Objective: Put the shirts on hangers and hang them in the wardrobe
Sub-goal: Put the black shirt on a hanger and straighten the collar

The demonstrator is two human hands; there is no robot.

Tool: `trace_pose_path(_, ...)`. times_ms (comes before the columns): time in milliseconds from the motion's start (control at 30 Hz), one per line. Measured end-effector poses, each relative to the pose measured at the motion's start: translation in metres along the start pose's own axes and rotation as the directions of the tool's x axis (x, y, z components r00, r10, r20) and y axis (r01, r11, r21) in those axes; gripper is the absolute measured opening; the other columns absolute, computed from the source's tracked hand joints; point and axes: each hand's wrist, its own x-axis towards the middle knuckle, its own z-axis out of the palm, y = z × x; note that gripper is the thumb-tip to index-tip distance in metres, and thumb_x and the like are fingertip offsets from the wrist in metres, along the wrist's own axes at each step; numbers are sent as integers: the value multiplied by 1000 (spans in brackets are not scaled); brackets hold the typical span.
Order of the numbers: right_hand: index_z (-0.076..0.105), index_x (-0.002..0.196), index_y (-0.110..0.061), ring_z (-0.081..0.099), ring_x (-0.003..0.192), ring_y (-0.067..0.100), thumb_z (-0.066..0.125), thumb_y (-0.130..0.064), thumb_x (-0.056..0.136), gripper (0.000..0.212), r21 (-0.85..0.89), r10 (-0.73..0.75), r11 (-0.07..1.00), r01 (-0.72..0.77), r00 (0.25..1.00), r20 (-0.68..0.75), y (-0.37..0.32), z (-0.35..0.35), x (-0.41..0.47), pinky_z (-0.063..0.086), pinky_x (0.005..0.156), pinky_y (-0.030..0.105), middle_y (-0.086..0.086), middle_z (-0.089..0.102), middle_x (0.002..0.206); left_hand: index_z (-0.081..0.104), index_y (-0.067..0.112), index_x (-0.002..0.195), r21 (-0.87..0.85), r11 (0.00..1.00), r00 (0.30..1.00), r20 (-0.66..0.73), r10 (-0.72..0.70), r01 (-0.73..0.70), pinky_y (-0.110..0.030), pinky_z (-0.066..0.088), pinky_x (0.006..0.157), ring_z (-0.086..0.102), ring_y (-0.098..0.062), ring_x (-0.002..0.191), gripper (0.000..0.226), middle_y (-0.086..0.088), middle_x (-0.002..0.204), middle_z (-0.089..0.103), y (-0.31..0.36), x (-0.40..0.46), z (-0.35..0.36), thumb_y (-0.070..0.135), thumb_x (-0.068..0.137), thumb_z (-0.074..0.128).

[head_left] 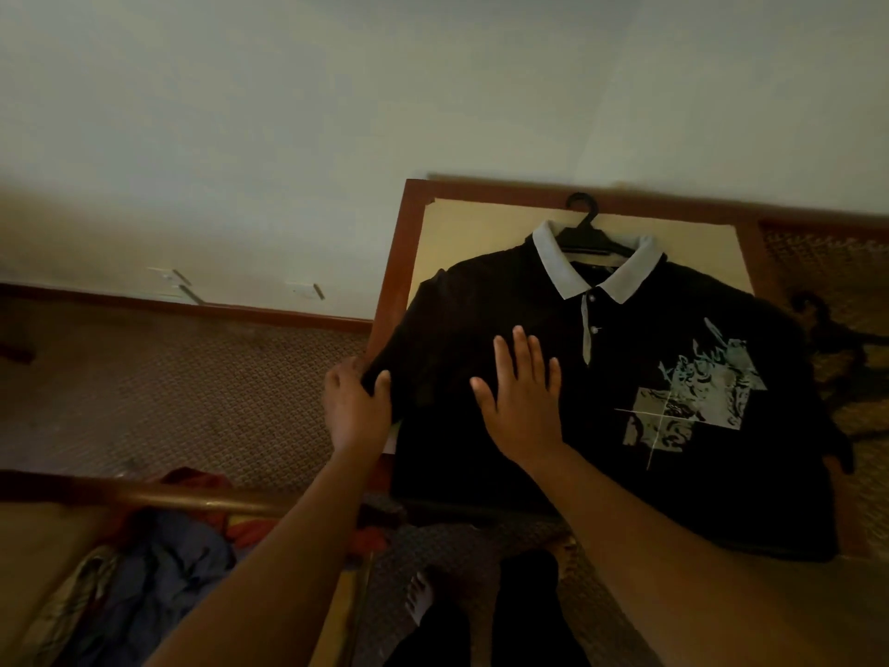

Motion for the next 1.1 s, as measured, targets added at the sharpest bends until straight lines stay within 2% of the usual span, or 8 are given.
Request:
trace_pose_path(167, 3, 154, -21, -10, 148, 25, 17, -55, 99, 66, -65, -24, 997, 32, 993, 120, -24, 15, 50, -5, 117, 49, 7, -7, 162, 51, 12, 116, 1, 997, 997, 7, 76, -76, -28, 44, 89, 51, -17, 106, 24, -5, 126, 42, 2, 18, -2, 23, 95, 55)
trace_pose_path(400, 2, 153, -21, -5, 149, 23, 17, -54, 99, 66, -98, 12, 995, -3, 997, 82, -26, 25, 55, -1, 119, 48, 7, -2, 162, 49, 18, 107, -449, 866, 971, 25, -236, 222, -30, 51, 75, 58, -14, 90, 14, 0, 101, 56, 21, 40, -24, 23, 95, 54)
trace_pose_path(500, 2, 153, -21, -4, 149, 23, 18, -54, 99, 66, -106, 14, 994, -6, 997, 72, -26, 25, 56, 0, 120, 48, 6, 0, 162, 57, 18, 108, -670, 552, 866, 340, -367, 497, -40, 53, 89, 63, -22, 99, 18, -8, 109, 63, 21, 45, -32, 31, 94, 55)
trace_pose_path(567, 3, 153, -21, -4, 149, 23, 17, -54, 99, 65, -120, 9, 993, 1, 997, 76, -26, 25, 57, 2, 120, 48, 6, 2, 162, 60, 13, 114, -698, 225, 731, 620, -287, 680, -48, 49, 96, 63, -32, 105, 28, -14, 113, 66, 20, 48, -39, 33, 95, 53)
trace_pose_path(633, 3, 153, -21, -2, 149, 23, 16, -53, 99, 65, -132, 6, 991, 3, 997, 74, -27, 24, 56, 3, 120, 49, 6, 3, 162, 60, 11, 118, -658, 101, 663, 717, -216, 746, -53, 45, 98, 61, -37, 110, 33, -17, 119, 65, 19, 51, -44, 31, 93, 54)
trace_pose_path(867, 5, 153, -21, 0, 149, 23, 16, -52, 99, 64, -156, 19, 988, -9, 998, 63, -28, 26, 56, 3, 120, 48, 6, 6, 161, 56, 10, 113, -507, 341, 599, 755, -267, 792, -50, 50, 88, 58, -35, 103, 22, -17, 112, 59, 27, 46, -57, 23, 96, 50)
trace_pose_path(967, 5, 153, -21, -1, 149, 22, 14, -52, 98, 65, -161, 21, 987, -10, 998, 66, -29, 25, 56, 3, 120, 48, 6, 5, 162, 56, 11, 113, -456, 362, 562, 779, -278, 813, -46, 55, 69, 60, -34, 101, 23, -17, 114, 58, 23, 42, -59, 23, 95, 53)
trace_pose_path(1100, 7, 153, -21, 0, 149, 23, 13, -52, 97, 65, -166, 26, 986, -16, 998, 61, -29, 26, 57, 3, 120, 48, 6, 7, 161, 54, 13, 118, -438, 357, 543, 790, -286, 825, -41, 53, 73, 61, -31, 104, 26, -16, 117, 61, 16, 38, -58, 26, 96, 50)
